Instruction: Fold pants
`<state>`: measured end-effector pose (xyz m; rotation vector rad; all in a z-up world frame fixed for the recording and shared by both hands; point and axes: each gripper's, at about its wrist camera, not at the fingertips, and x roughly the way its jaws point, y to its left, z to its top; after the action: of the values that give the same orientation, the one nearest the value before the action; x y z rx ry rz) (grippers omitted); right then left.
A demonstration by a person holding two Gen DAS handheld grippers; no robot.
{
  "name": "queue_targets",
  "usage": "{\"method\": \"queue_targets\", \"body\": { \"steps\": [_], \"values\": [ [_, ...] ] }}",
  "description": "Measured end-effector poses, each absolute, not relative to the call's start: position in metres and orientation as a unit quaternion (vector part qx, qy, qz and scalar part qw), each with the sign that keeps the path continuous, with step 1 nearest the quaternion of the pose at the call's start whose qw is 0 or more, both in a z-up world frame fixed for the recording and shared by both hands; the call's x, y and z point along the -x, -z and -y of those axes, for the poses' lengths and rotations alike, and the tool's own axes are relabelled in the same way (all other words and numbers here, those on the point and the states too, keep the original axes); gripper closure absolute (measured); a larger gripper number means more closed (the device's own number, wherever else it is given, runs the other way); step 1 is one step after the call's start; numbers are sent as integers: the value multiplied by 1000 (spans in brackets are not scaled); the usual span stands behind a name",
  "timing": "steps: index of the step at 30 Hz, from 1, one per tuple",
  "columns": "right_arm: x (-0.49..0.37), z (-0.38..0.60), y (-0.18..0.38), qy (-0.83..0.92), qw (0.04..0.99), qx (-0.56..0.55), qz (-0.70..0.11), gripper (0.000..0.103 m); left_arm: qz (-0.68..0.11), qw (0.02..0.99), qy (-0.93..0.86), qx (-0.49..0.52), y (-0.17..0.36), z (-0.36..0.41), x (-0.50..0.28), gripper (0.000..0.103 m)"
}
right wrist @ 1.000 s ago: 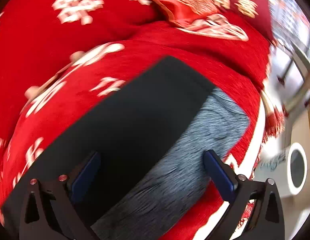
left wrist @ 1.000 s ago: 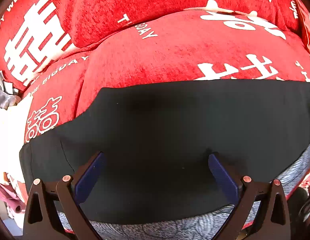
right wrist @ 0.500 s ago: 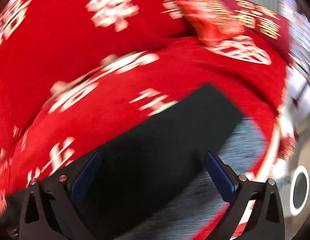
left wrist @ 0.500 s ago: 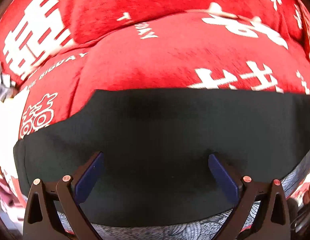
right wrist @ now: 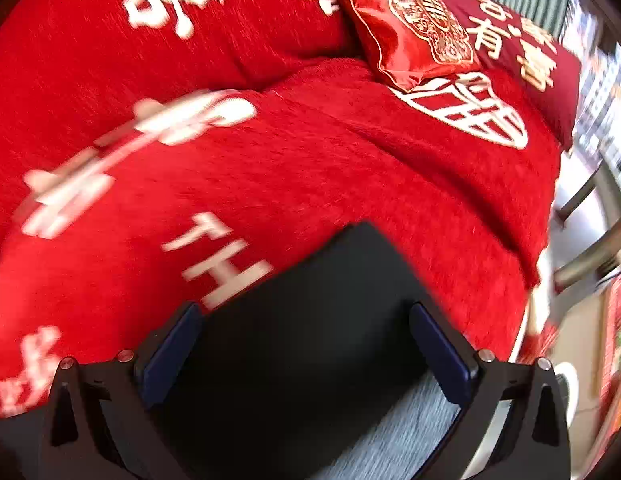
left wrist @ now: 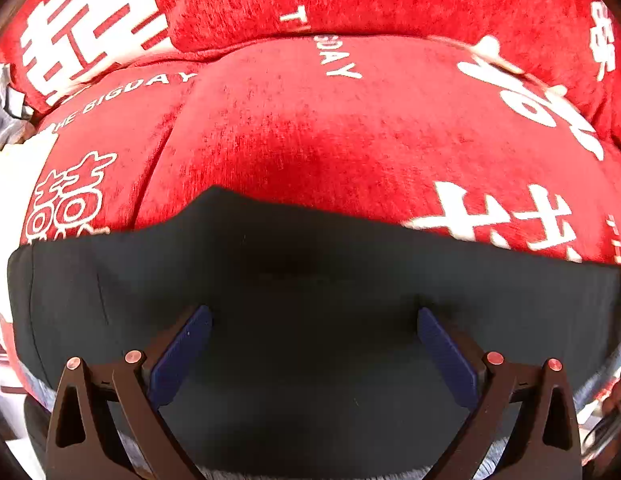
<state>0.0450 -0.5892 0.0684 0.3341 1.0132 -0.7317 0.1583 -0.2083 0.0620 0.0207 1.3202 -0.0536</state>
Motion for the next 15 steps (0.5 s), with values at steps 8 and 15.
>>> {"method": "queue_targets", "body": {
  "steps": [8,15],
  "values": [
    [-19,414,-54,154,836,-78,-520,0,-576,803,65,-136,-61,222,-107,0],
    [-25,404,-46,161,839,-51,-517,0,-571,810,4,-131,-63,170,-115,0]
  ]
}}
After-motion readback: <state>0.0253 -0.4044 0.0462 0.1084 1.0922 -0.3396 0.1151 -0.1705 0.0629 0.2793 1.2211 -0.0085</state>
